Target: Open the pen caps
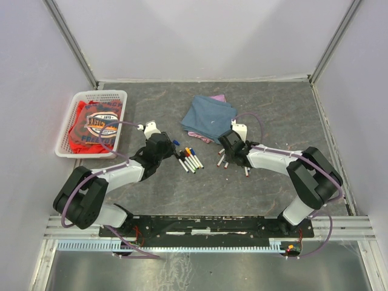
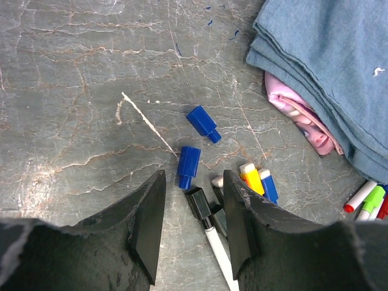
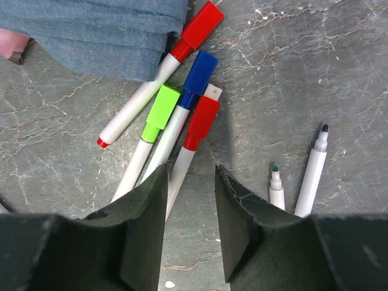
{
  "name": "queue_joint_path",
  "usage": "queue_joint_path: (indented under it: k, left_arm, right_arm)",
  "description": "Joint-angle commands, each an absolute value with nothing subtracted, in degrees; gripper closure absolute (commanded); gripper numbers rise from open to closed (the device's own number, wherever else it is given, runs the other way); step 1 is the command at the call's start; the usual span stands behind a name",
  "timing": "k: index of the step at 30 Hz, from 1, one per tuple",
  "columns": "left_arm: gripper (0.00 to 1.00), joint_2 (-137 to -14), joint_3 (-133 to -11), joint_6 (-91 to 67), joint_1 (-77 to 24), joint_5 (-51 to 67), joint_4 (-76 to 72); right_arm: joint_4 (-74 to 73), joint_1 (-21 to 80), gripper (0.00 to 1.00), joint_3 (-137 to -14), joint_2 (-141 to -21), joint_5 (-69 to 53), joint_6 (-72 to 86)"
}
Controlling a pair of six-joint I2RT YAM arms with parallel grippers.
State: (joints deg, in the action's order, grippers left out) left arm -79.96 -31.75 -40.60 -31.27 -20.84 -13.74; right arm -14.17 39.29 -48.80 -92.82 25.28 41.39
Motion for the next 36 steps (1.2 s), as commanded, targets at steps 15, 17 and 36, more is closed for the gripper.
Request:
queue_joint_path:
  k: [15,17,36]
  left_arm:
    - [0.43,-74.23,-32.54,-37.59,-31.64,-18.62,-15.38]
    - [0.38,-73.98,-33.18,-37.78,-31.66,-15.85,-15.46]
    - [0.35,-86.48,-37.90,-49.79,-33.93,21.88,-34.50]
  right_arm:
    - [-14.30,39.81,0.92,-47.42,-93.08,25.58,41.97]
    - [-14.33,39.80,0.97,-46.24,-91.22,25.74,41.79]
    - [-0.44,43.85,0.99,-39.30,-72.74,7.92,34.28]
